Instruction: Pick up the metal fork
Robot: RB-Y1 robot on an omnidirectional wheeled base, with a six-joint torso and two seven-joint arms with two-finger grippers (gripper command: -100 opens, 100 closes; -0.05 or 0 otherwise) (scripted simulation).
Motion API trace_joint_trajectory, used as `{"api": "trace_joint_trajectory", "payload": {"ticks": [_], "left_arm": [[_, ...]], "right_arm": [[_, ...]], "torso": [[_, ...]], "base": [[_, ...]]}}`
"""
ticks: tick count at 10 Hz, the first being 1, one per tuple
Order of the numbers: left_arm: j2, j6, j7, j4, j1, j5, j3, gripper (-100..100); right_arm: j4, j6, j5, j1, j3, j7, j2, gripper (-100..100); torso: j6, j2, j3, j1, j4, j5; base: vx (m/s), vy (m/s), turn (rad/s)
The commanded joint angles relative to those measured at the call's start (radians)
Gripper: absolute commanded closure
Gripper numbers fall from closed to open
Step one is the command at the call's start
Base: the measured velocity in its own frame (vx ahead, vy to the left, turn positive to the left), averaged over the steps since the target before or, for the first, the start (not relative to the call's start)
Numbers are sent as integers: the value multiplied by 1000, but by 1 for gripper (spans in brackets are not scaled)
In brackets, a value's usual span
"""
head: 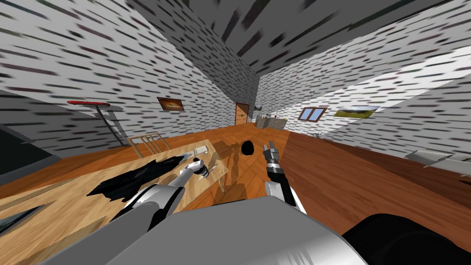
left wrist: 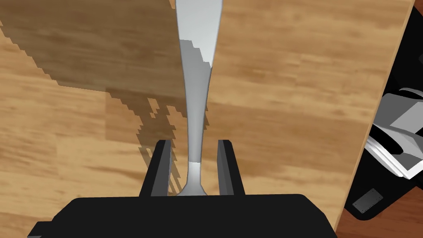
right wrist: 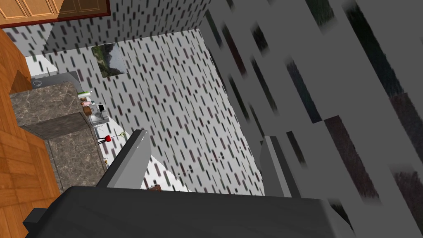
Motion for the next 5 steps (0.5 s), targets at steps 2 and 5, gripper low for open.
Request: {"api": "trace_joint_trajectory", "payload": {"ticks": [2,5], "left_arm": [[52,54,-51,-78,46,43,2,100],[92,89,-93,-125,76,78,6,100]], "right_arm": [[0,0,0,0,0,0,0,0],[0,0,0,0,0,0,0,0]], "torso": [[1,0,0,1,0,0],[1,1,1,-2,0,-1]], "base": [[31,-93,56],[19,-109,67]]}}
